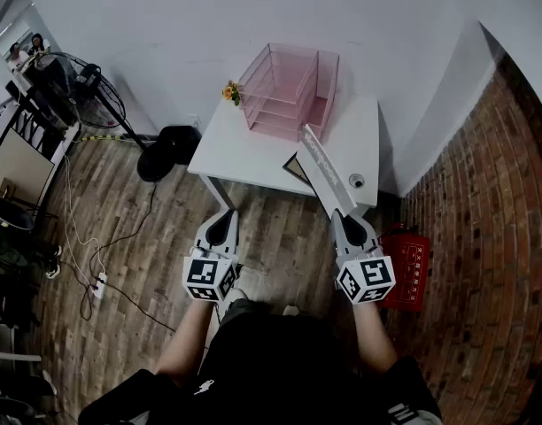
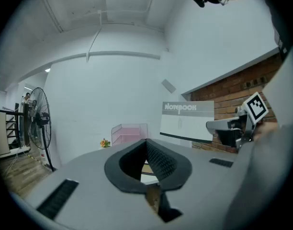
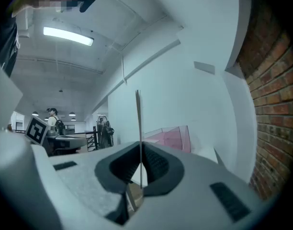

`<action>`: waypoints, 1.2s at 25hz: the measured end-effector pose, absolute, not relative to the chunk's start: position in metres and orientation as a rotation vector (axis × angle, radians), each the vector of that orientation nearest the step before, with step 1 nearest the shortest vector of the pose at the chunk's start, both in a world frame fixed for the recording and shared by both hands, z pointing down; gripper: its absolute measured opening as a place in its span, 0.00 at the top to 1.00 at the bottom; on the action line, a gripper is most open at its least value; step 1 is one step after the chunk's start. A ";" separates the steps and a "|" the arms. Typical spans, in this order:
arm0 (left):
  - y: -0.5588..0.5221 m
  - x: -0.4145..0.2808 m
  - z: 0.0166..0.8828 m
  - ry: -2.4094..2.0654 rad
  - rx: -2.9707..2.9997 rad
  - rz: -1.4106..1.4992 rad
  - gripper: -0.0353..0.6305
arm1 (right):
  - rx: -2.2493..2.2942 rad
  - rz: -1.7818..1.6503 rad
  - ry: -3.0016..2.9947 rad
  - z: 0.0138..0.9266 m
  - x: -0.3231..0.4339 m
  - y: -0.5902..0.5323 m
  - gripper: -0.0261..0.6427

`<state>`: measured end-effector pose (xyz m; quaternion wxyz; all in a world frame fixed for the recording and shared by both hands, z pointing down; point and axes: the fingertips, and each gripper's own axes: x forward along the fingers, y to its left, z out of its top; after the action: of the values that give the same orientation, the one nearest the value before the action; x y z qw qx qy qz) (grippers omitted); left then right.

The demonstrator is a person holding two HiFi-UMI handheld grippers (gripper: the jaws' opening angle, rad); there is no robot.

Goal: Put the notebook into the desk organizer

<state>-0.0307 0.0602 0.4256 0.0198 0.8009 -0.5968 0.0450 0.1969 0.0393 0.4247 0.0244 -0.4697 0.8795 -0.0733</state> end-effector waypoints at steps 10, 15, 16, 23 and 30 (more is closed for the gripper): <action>0.063 -0.023 0.424 -1.850 2.482 0.152 0.94 | -1.409 -0.278 2.712 0.426 0.201 0.039 0.94; 0.065 -0.028 0.426 -1.863 2.472 0.159 0.94 | -1.389 -0.279 2.728 0.427 0.195 0.041 0.94; 0.066 -0.029 0.426 -1.866 2.470 0.159 0.94 | -1.384 -0.280 2.732 0.428 0.194 0.041 0.94; 0.067 -0.042 0.432 -1.874 2.461 0.189 0.94 | -1.373 -0.311 2.750 0.435 0.180 0.033 0.94; 0.047 -0.076 0.438 -1.869 2.444 0.173 0.94 | -1.375 -0.327 2.739 0.435 0.150 0.016 0.94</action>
<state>-0.0762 0.0472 0.4382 0.0298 0.7927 -0.6063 0.0560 0.1504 0.0160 0.4348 0.0299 -0.4459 0.8883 -0.1062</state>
